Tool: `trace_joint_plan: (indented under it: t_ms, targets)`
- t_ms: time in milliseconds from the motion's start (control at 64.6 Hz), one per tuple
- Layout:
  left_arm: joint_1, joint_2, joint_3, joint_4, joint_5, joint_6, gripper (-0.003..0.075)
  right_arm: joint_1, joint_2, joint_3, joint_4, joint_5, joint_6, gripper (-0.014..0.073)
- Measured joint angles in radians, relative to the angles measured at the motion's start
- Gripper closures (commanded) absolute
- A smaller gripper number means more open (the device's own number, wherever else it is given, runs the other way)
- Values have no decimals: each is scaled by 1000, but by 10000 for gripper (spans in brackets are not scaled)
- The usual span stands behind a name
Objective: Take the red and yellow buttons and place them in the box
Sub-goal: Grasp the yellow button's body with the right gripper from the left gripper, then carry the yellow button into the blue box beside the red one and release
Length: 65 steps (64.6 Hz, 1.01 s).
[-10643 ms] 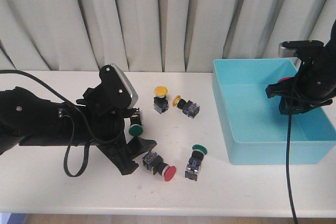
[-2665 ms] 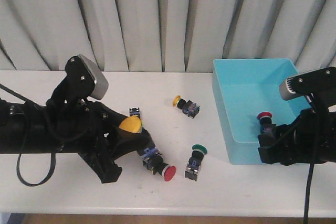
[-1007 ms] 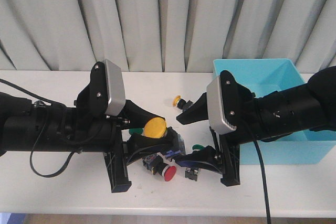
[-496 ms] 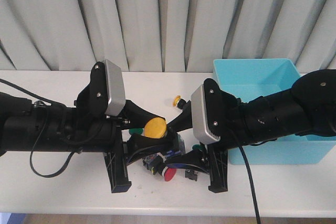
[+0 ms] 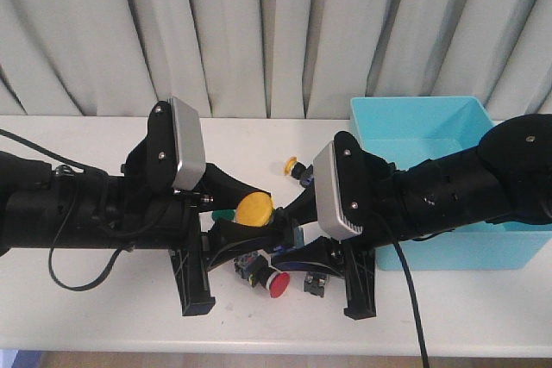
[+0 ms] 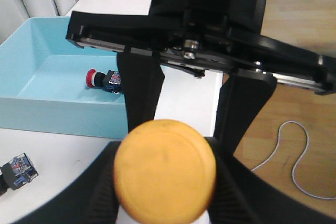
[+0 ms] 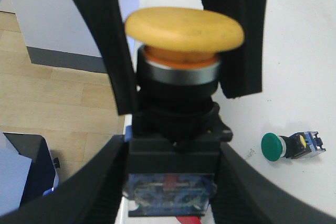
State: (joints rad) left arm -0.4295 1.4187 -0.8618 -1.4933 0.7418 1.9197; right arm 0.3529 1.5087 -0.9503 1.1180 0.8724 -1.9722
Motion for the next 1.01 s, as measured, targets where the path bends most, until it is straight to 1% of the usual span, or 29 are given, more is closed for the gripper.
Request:
trace_joint_plan:
  t_ms: [62,124,201,217,341,449,542,604,666,713,806,868,929,1007]
  targets:
    - [0,0,0,0,0,0,472,0,0,0,0,0,0,417]
    - [0,0,0,0,0,0,390,0,0,0,0,0,0,416]
    - [0,0,0,2,0,0,269,0,0,0,0,0,0,416]
    - [0,0,0,3,0,0,234,0,0,0,0,0,0,416]
    - [0,0,0,4,-2,0,76,0,0,0,0,-7,9,414]
    - [0,0,0,5,-20,0,17,0,0,0,-6,-22,37,412]
    - [0,0,0,5,-44,0,17,0,0,0,-37,-74,85,410]
    - [0,0,0,5,-59,0,23,0,0,-2,-89,-130,150,408]
    - [0,0,0,5,-77,0,36,0,2,-9,-160,-190,279,406]
    - [0,0,0,5,-90,-1,47,0,3,-23,-244,-245,393,405]
    - [0,0,0,7,-122,-1,75,-9,8,-70,-433,-310,698,405]
    - [0,0,0,15,-137,-1,95,-39,17,-116,-562,-314,946,405]
    - [0,0,0,20,-151,-1,114,-78,30,-161,-681,-298,1131,403]
    - [0,0,0,21,-160,-1,140,-150,65,-231,-804,-235,1361,401]
